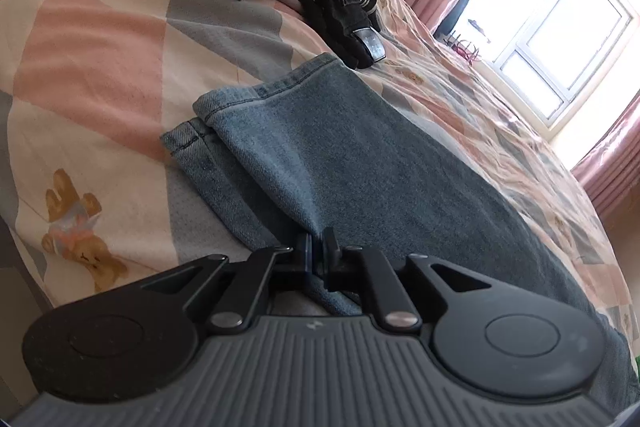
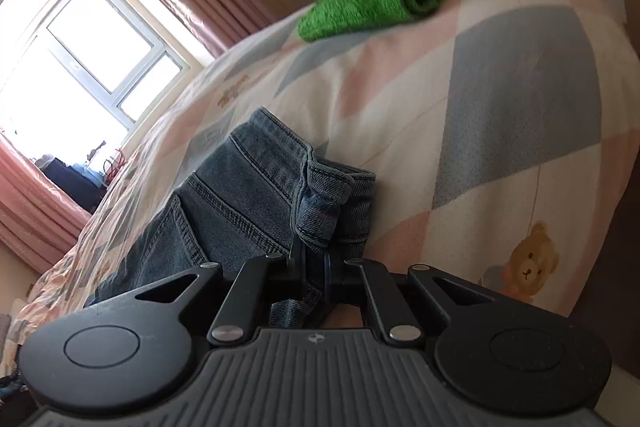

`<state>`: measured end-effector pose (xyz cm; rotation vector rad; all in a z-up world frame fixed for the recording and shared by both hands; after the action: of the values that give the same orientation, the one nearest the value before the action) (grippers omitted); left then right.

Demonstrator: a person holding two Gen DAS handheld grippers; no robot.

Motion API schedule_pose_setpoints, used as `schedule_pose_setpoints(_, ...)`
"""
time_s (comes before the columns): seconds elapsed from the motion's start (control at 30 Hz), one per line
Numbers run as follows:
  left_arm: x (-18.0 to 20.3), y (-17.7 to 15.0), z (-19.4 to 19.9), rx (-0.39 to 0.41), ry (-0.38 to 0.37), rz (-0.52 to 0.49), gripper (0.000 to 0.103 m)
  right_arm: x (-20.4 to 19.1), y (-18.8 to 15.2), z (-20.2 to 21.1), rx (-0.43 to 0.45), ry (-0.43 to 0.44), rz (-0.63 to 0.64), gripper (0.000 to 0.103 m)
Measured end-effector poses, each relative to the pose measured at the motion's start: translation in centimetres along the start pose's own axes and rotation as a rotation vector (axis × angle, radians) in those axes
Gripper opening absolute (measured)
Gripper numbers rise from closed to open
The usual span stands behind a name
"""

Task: Fold clothes

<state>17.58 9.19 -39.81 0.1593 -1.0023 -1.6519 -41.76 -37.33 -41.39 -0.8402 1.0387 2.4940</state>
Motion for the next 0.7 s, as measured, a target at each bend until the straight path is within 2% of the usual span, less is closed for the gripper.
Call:
schedule_pose_setpoints(0.07, 0.0, 0.4, 0.7, 0.004, -0.001, 0.007, 0.008, -0.7, 0.1, 0.5, -0.003, -0.033, 0.046, 0.010)
schedule_pose_setpoints(0.1, -0.1, 0.6, 1.2, 0.017, -0.001, 0.006, 0.008, -0.9, 0.3, 1.0, 0.000, -0.042, 0.065, 0.020)
schedule_pose_setpoints(0.13, -0.3, 0.8, 1.8, 0.032, 0.011, 0.001, 0.008, -1.2, 0.5, 1.6, 0.012, -0.055, 0.079, 0.035)
schedule_pose_setpoints(0.17, -0.5, 1.0, 2.4, 0.047, 0.023, -0.003, 0.008, -1.6, 1.0, 2.5, 0.032, -0.074, 0.093, 0.037)
schedule_pose_setpoints(0.27, -2.1, 1.4, 3.5, 0.063, 0.025, 0.050, 0.008, -2.6, 1.5, 4.7, 0.076, -0.054, 0.113, 0.037)
schedule_pose_setpoints(0.33, -3.4, 2.0, 3.5, 0.066, 0.038, 0.115, 0.008, -3.6, 1.3, 5.3, 0.057, 0.002, 0.105, 0.037)
schedule_pose_setpoints(0.4, -4.2, 2.7, 3.2, 0.067, 0.015, 0.190, 0.008, -4.3, 0.8, 4.8, 0.024, 0.043, 0.074, 0.037)
schedule_pose_setpoints(0.57, -4.1, 3.1, 1.0, 0.013, 0.003, 0.252, 0.013, -4.1, -0.3, 2.7, -0.048, 0.119, -0.068, 0.037)
schedule_pose_setpoints(0.7, -4.0, 2.9, 0.2, 0.007, 0.002, 0.274, 0.018, -2.6, 0.4, 2.6, -0.050, 0.183, -0.230, 0.037)
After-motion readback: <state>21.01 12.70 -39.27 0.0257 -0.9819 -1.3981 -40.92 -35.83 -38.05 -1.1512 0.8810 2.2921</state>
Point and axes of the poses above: each gripper's, at about its wrist camera, not at the fingertips, and z roughly against the way its jaws point, x to its right, y to its top, the point moved 8 cm from there along -z, roughly the way its jaws point, and after that the axes turned 6 degrees about -z, right-handed, at the moved point
